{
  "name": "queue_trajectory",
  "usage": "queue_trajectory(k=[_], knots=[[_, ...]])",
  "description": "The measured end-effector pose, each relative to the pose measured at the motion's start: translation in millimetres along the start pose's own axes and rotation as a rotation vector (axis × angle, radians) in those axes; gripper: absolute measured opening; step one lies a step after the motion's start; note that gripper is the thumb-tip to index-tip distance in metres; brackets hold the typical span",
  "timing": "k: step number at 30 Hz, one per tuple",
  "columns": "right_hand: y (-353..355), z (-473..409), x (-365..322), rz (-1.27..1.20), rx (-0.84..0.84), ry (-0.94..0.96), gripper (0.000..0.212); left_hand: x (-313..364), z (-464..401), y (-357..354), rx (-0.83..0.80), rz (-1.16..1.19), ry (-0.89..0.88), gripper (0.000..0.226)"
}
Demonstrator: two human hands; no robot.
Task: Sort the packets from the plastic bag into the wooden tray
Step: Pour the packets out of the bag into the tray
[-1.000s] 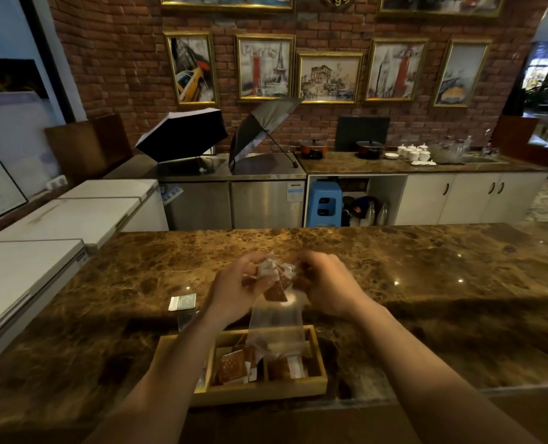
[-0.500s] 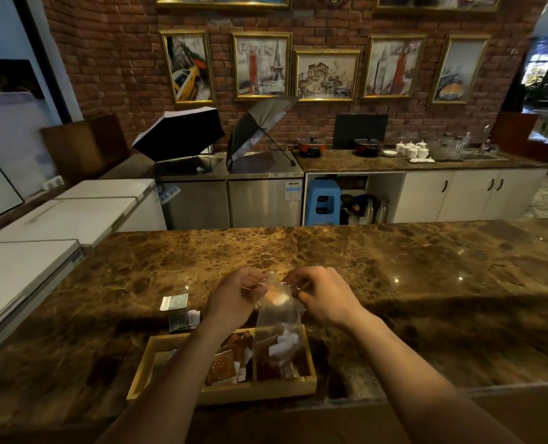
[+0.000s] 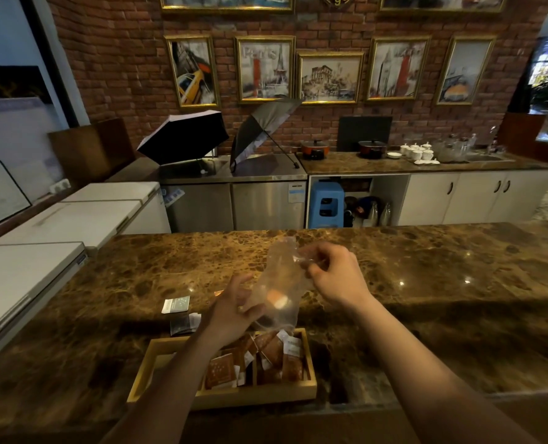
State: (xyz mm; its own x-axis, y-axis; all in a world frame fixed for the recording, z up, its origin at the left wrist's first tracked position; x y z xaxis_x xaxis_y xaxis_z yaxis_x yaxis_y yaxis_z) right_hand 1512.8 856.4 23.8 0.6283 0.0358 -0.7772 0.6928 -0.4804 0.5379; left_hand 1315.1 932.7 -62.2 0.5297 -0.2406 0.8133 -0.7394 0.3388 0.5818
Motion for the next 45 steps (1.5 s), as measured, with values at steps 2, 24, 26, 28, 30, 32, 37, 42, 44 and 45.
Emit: queue_trajectory(k=[2,24,26,28,30,32,37,42,44,45], knots=[[8.1,0.3,8.5,-0.056,0.027,-0.055,0.030,-3.4,-0.2,-3.1,-0.007,-0.003,0.016,0.060],[82.0,66.5,173.5,-0.530,0.272,-0.612,0.013,23.0,-19.7,-80.3,0.142,0.464,0.201,0.026],[91.9,72.4,192.4,-0.522,0.318,-0.647,0.011,28.6,-19.3,-94.6,0.158,0.466,0.212,0.027],[100.5,78.5,205.8,-0.501,0.358,-0.669,0.008,34.3,-19.2,-108.8,0.156,0.461,0.211,0.027],[110.7,85.1,219.7,-0.462,0.387,-0.690,0.006,43.4,-18.3,-127.7,0.108,0.495,0.215,0.018],[122.6,93.6,234.2,-0.409,0.427,-0.716,0.007,51.7,-15.6,-146.0,0.023,0.502,0.211,0.014],[141.4,118.9,274.5,-0.309,0.504,-0.783,0.012,54.0,-13.0,-164.6,-0.108,0.290,0.149,0.025],[142.6,140.3,291.8,0.010,0.419,-0.907,0.040,50.5,-10.5,-141.2,-0.035,0.255,0.090,0.021],[145.0,140.1,276.8,0.240,0.363,-0.875,0.045,43.8,-8.9,-123.9,0.017,0.228,0.067,0.019],[146.5,136.7,266.3,0.357,0.347,-0.834,0.045,41.1,-7.9,-114.4,0.042,0.196,0.054,0.017]])
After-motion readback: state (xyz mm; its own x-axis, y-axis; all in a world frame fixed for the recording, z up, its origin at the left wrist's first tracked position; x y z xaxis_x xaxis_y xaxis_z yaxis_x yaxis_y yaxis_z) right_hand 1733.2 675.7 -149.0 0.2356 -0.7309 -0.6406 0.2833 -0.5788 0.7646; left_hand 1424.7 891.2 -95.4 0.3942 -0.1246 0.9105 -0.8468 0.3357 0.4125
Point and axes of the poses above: each hand's wrist, its own z-axis away from the middle knuckle, its own y-axis out of the back of the hand, x = y × z, the point moved 9 cm from there along -z, towards the middle knuckle
